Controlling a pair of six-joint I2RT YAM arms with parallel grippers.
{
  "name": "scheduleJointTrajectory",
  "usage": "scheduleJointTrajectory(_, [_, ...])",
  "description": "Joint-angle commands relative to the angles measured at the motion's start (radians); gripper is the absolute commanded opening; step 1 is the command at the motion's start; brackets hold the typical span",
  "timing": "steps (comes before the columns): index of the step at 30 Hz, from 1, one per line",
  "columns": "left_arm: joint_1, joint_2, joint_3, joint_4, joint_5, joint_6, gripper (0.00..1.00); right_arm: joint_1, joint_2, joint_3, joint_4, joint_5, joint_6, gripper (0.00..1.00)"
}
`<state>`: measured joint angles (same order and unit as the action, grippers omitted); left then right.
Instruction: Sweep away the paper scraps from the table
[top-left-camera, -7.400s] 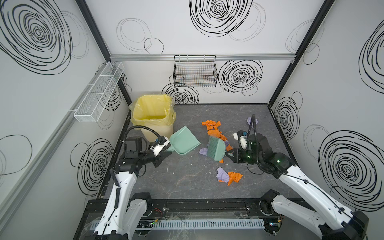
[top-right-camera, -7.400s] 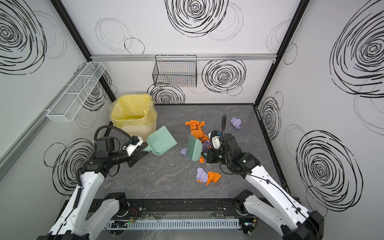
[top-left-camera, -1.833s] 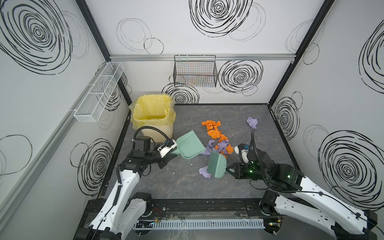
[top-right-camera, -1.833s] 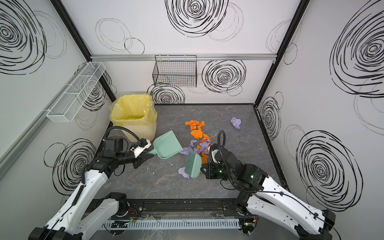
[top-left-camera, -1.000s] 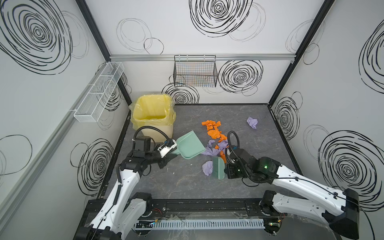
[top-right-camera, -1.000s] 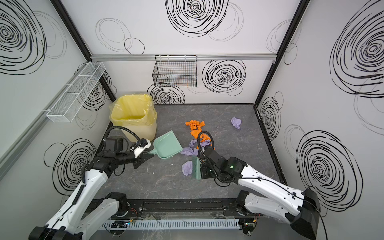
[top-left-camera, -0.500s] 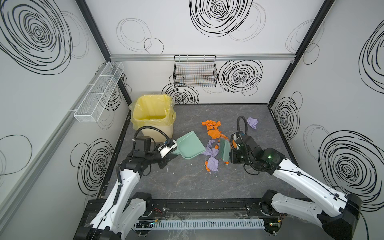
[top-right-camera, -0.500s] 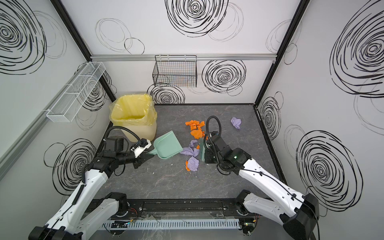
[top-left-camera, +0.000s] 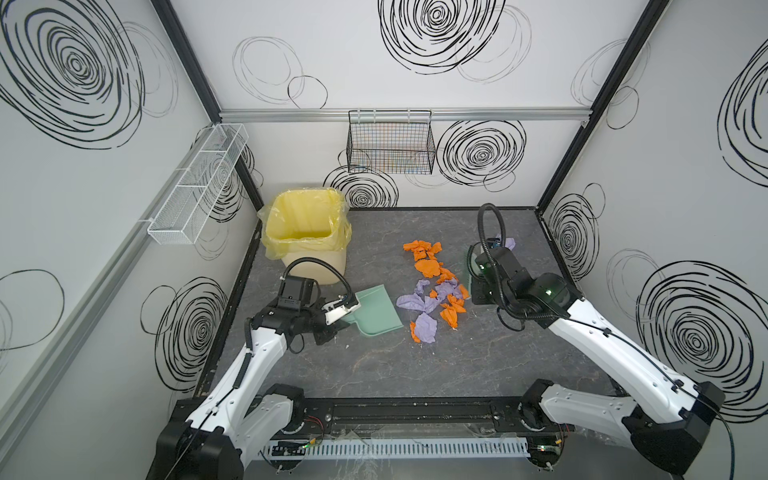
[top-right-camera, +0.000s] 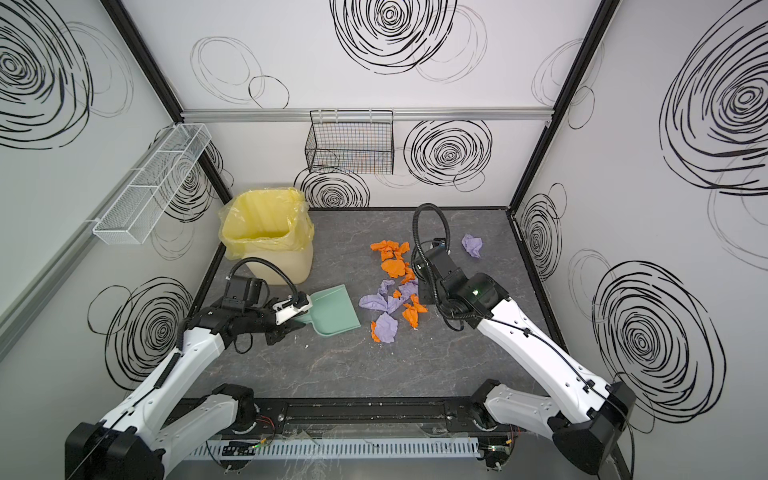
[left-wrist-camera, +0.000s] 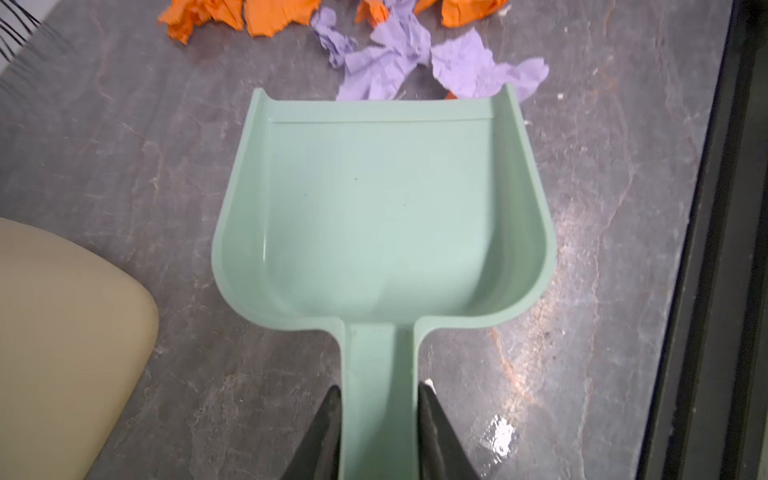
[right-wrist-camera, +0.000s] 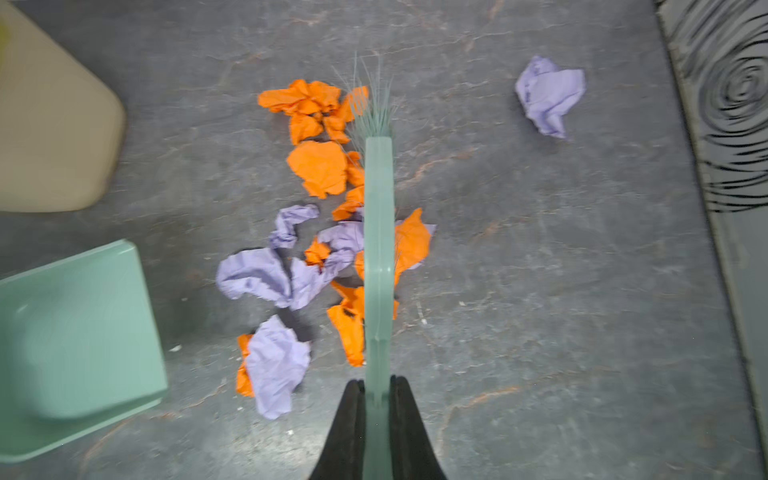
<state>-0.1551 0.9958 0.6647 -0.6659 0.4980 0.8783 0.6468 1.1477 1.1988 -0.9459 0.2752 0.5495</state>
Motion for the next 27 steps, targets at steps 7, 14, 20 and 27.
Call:
scheduleJointTrajectory(7, [-0.110,0.049,-0.032,0.020,-0.202,0.035,0.00,-0.113,0.215,0.051,-0.126,0.251,-0.080,0.00])
scheduleJointTrajectory(14, [-0.161,0.140,-0.017,0.089,-0.216,0.016,0.00,-0.133,0.403,0.131,-0.177,0.262,-0.056,0.00])
scheduleJointTrajectory(20, [-0.173,0.239,0.040,0.117,-0.213,0.007,0.00,-0.115,0.514,0.180,-0.174,0.235,-0.069,0.00])
scheduleJointTrajectory(27, [-0.179,0.305,0.068,0.153,-0.209,0.003,0.00,-0.065,0.584,0.204,-0.149,0.197,-0.083,0.00])
